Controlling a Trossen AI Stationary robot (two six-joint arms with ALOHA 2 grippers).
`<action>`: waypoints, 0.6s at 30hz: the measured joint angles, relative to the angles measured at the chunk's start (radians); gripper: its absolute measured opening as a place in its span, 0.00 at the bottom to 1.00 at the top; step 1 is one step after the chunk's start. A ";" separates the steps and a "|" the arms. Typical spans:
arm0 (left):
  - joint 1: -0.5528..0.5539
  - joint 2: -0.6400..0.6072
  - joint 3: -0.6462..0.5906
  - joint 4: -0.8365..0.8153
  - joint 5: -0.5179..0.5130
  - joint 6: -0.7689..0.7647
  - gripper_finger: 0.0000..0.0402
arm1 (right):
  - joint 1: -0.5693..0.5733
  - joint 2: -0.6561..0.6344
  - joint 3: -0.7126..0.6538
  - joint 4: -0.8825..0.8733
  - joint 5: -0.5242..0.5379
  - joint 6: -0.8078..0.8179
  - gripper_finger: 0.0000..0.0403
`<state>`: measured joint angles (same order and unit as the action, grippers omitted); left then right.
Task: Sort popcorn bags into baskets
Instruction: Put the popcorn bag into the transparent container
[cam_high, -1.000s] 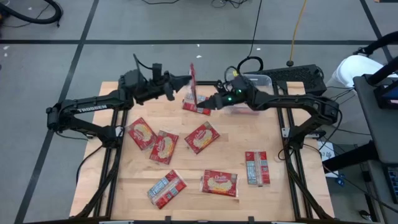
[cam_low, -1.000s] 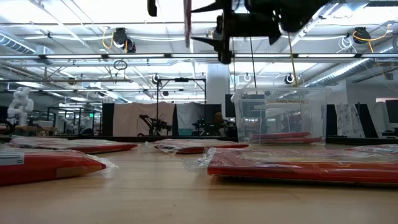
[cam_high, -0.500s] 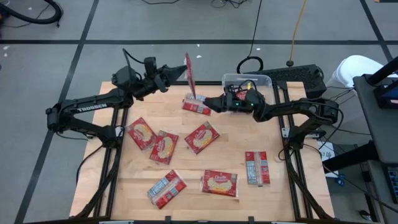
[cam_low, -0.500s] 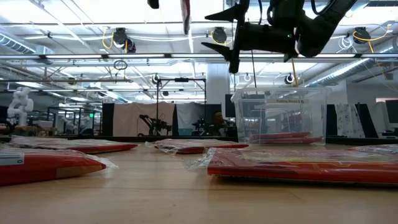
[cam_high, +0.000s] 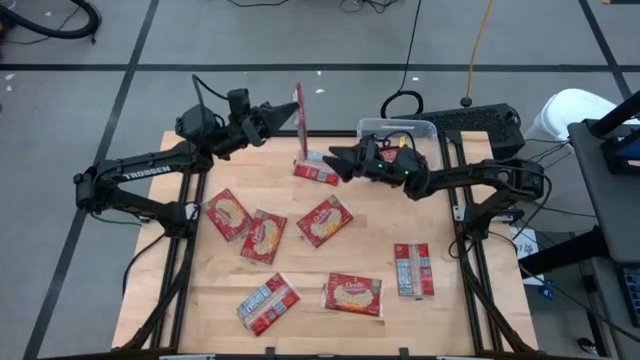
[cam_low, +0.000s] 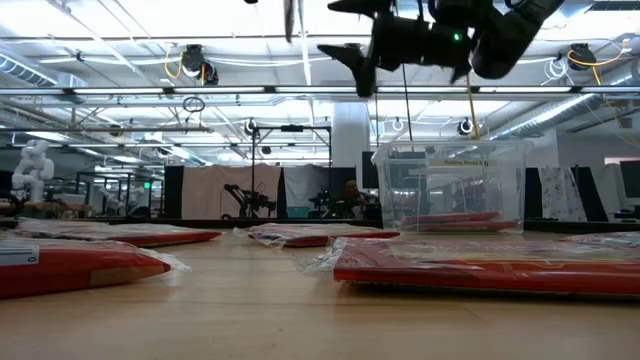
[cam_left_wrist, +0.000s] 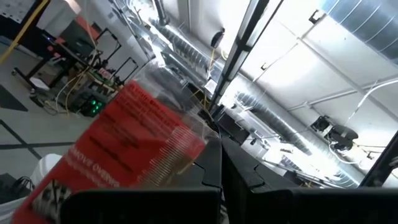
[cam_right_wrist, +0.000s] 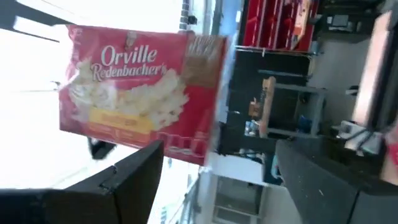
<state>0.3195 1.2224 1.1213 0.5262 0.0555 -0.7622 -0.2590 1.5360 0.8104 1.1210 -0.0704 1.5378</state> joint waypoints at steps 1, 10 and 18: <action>0.000 0.000 0.000 0.000 0.000 0.000 0.00 | 0.006 0.000 0.018 -0.006 0.020 0.006 0.78; -0.008 0.000 0.000 0.072 0.001 -0.014 0.00 | 0.013 0.011 0.142 -0.085 0.044 -0.031 0.87; -0.006 0.000 0.001 0.131 -0.003 -0.043 0.00 | 0.040 0.178 0.252 0.067 0.014 0.062 0.87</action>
<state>0.3130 1.2224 1.1221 0.6573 0.0523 -0.8048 -0.2187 1.7136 1.0625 1.1884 -0.0569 1.5999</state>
